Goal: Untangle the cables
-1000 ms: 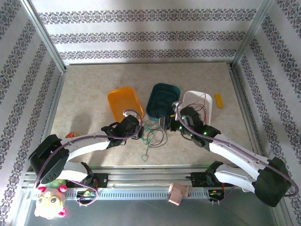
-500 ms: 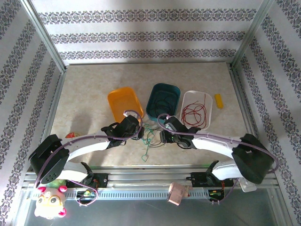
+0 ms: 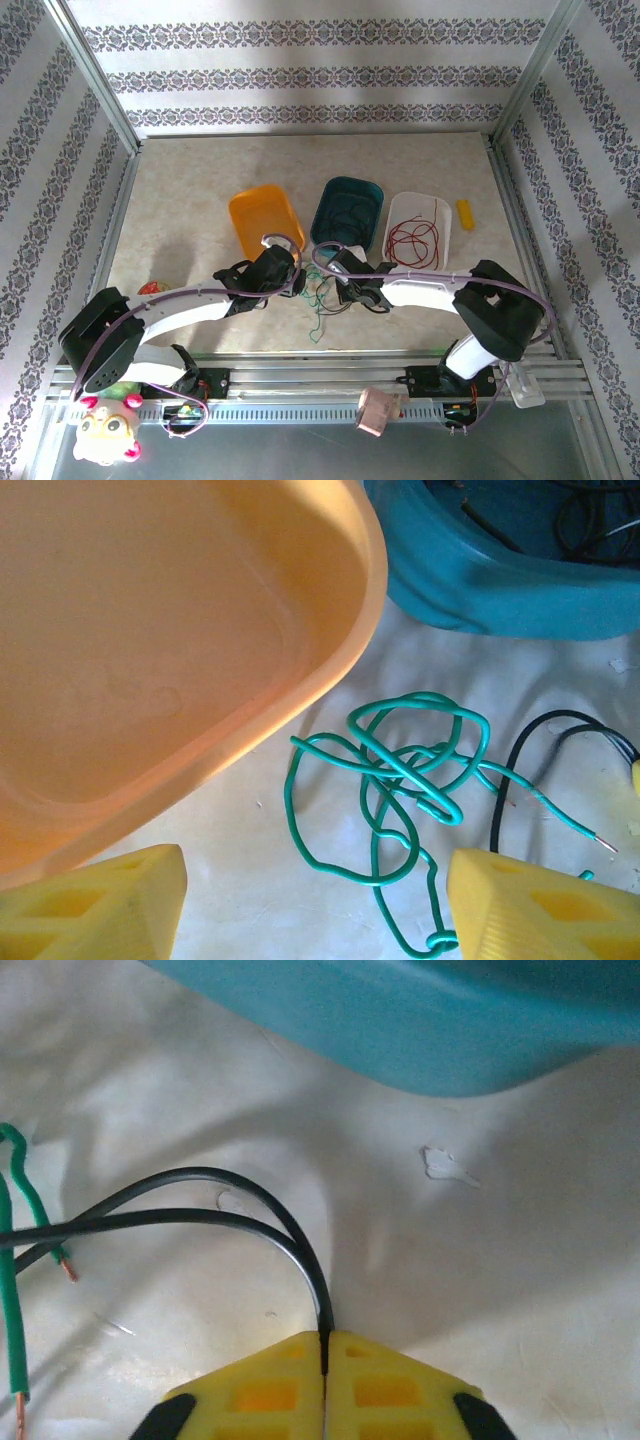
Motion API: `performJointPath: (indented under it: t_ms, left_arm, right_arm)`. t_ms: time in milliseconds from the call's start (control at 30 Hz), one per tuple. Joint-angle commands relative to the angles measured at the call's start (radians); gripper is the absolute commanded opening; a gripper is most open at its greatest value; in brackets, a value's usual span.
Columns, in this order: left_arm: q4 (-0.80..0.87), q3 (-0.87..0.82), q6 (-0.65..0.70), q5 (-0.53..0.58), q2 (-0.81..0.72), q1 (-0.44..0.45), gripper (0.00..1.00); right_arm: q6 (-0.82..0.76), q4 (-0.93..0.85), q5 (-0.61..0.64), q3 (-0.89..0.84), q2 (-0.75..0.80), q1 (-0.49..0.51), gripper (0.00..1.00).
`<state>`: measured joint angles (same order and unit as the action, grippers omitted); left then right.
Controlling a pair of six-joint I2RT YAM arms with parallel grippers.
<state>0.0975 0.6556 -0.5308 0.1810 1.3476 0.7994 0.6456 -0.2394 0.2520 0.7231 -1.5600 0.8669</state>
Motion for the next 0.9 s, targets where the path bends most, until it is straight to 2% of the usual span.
performJointPath:
  t_ms: [0, 233, 533, 733, 867]
  left_arm:
    - [0.001, -0.009, 0.004, 0.009, -0.022, 0.017, 0.69]
    - [-0.007, 0.005, 0.03, -0.006, 0.011, 0.017, 0.69]
    - [-0.024, 0.006, 0.027, -0.011, 0.03, 0.018, 0.69]
    - [-0.03, -0.014, 0.006, -0.006, 0.019, 0.018, 0.69]
    - [-0.034, -0.024, -0.006, -0.001, 0.013, 0.019, 0.69]
  right_arm:
    - [0.033, -0.035, 0.063, -0.053, 0.081, 0.004, 0.04]
    - [-0.038, 0.007, 0.113, -0.101, 0.385, 0.002, 0.05]
    - [-0.084, 0.013, 0.075, -0.061, 0.666, -0.051, 0.05]
    - [-0.14, 0.015, 0.033, 0.067, 0.758, -0.128, 0.05]
    - [-0.181, 0.05, -0.025, 0.153, 0.747, -0.209, 0.06]
